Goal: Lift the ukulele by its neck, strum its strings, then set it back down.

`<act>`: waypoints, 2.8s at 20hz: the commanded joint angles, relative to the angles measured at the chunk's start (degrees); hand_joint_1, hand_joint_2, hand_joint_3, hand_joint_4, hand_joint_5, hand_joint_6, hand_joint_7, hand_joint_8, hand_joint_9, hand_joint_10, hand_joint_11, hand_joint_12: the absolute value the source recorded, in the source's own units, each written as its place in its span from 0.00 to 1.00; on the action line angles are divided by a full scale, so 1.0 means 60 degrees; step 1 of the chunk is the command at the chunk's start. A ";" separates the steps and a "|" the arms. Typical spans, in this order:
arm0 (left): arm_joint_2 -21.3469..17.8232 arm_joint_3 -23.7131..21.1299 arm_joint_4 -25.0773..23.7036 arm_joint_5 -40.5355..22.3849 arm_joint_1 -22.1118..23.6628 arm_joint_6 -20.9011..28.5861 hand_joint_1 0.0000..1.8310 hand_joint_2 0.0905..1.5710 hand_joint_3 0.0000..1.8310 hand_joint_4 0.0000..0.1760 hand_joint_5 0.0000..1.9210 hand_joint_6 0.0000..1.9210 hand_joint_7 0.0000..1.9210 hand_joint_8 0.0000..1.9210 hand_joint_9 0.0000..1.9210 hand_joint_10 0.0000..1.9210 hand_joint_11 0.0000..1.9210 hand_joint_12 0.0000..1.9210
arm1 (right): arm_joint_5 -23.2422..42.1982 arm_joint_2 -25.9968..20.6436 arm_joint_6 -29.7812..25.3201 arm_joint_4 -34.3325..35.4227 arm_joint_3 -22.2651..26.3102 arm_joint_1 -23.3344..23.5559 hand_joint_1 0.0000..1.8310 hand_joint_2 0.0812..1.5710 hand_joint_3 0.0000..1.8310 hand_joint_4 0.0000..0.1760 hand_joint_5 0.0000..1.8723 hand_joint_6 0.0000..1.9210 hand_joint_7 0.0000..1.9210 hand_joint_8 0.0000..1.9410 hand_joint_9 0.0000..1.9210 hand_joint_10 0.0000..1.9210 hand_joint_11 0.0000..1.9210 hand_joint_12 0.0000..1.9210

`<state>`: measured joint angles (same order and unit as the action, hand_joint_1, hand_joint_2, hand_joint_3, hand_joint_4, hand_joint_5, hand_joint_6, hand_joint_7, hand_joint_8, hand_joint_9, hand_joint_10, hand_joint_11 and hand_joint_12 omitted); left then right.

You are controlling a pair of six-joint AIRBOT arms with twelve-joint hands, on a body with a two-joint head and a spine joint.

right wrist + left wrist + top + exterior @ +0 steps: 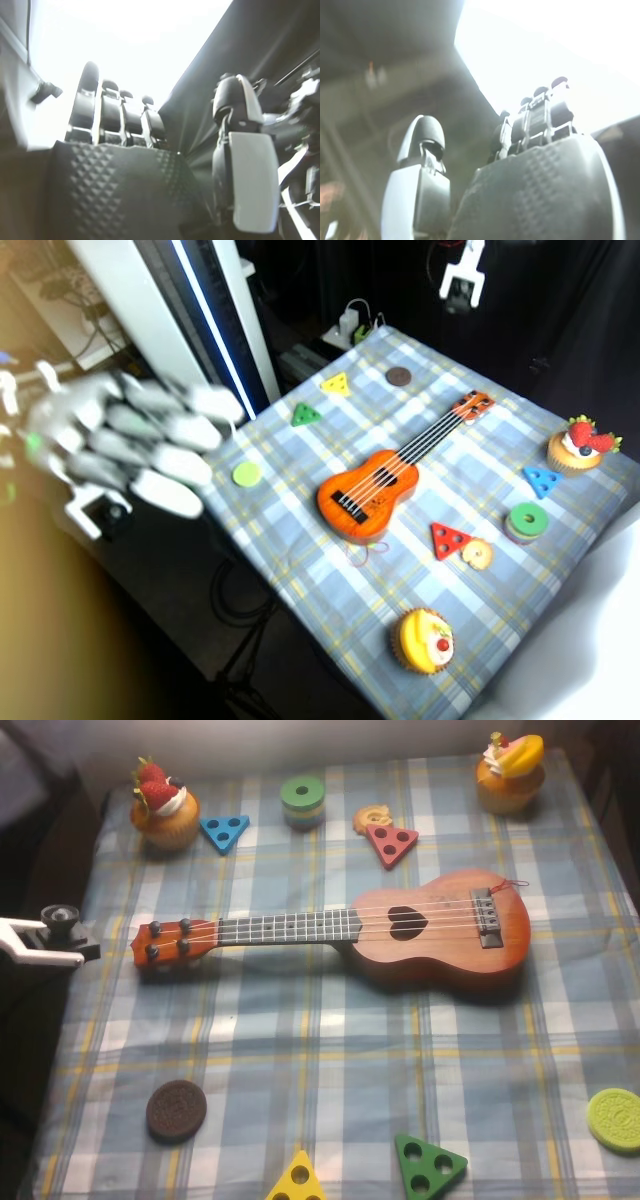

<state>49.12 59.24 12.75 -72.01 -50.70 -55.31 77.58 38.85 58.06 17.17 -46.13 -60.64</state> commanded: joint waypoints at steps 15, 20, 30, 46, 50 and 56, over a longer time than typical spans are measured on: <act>0.0731 0.0530 -0.0592 0.6730 0.2073 -0.4720 0.40 0.62 0.00 0.35 0.05 0.00 0.06 0.00 0.06 0.02 0.00 0.27 | -0.4224 0.0248 0.1874 -0.0767 -0.0663 0.2142 0.37 0.84 0.00 0.00 0.00 0.00 0.00 0.00 0.01 0.00 0.00 0.30; 0.1111 0.0567 -0.0454 0.7877 0.2223 -0.5965 0.42 0.59 0.00 0.43 0.05 0.00 0.10 0.00 0.08 0.04 0.00 0.42 | -0.4213 0.0209 0.1874 -0.0767 -0.0667 0.2176 0.33 0.86 0.00 0.00 0.00 0.00 0.00 0.00 0.00 0.00 0.00 0.07; 0.2073 0.1004 0.1916 0.8774 0.1691 -0.9028 0.63 0.70 0.00 0.00 0.29 0.29 0.38 0.07 0.23 0.45 0.07 0.85 | -0.3860 0.0057 0.1868 -0.0754 -0.0582 0.2184 0.24 0.84 0.00 0.06 0.00 0.00 0.00 0.00 0.00 0.00 0.00 0.00; 0.1925 0.0768 0.2620 0.7849 0.1648 -0.9480 0.73 0.69 0.01 0.00 0.47 1.00 0.55 1.00 0.66 1.00 0.72 1.00 | -0.3237 -0.0215 0.1531 -0.0974 -0.0428 0.2183 0.25 0.86 0.00 0.06 0.01 0.00 0.03 0.00 0.05 0.00 0.00 0.28; 0.1741 0.0547 0.2000 0.7037 0.1949 -0.8986 0.72 0.73 0.02 0.00 0.50 1.00 0.66 1.00 0.74 1.00 0.78 1.00 | -0.3202 -0.0272 0.0852 -0.1744 -0.0515 0.2506 0.27 0.88 0.00 0.07 0.09 0.01 0.04 0.00 0.08 0.01 0.00 0.41; 0.1660 0.0500 0.1665 0.6394 0.2394 -0.9283 0.78 0.75 0.01 0.17 0.52 1.00 0.67 1.00 0.76 1.00 0.80 1.00 | -0.4686 -0.0074 0.0231 -0.3338 -0.0794 0.4017 0.49 0.91 0.00 0.00 0.17 0.01 0.09 0.00 0.12 0.01 0.00 0.57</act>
<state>59.46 62.26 23.18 -26.70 -37.15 -112.09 44.14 38.79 59.40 -4.10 -50.87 -36.53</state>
